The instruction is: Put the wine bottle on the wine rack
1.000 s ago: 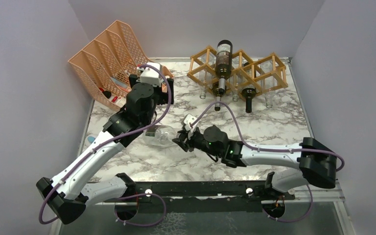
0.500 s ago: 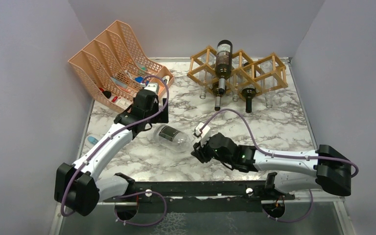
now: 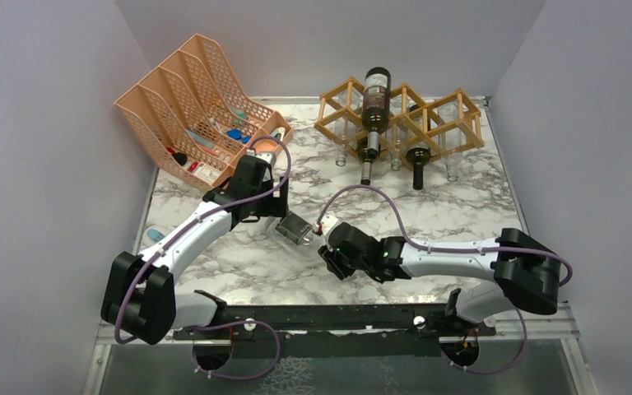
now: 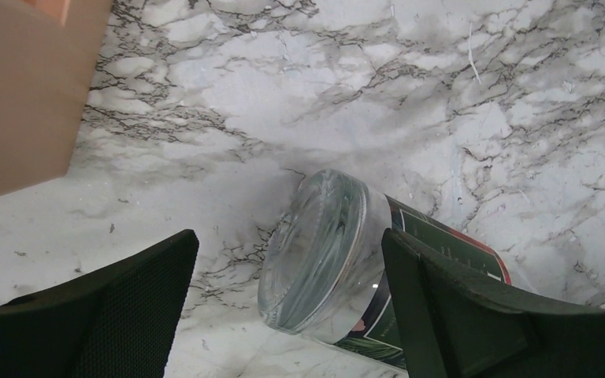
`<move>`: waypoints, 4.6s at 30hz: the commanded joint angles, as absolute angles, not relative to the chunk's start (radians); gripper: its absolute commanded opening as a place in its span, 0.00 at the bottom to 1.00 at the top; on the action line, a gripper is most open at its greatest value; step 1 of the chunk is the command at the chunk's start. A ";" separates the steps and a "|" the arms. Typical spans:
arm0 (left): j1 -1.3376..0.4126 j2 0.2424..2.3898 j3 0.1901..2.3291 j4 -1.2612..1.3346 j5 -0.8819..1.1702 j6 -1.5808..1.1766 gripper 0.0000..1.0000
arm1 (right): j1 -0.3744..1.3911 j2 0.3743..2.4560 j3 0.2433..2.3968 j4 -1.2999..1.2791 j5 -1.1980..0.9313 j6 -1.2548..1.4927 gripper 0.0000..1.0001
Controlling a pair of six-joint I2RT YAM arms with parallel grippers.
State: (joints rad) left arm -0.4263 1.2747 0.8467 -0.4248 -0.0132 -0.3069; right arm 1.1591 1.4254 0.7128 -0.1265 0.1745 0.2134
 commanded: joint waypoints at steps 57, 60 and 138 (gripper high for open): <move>-0.422 1.146 0.933 -0.365 0.026 -0.349 0.65 | 1.102 1.445 0.904 -0.134 0.177 0.234 0.01; -0.422 1.107 0.946 -0.366 0.003 -0.357 0.66 | 1.102 1.396 0.905 -0.150 0.180 0.233 0.01; -0.422 1.083 0.992 -0.501 0.095 -0.214 0.99 | 0.031 1.651 1.684 -0.640 -0.114 0.331 0.53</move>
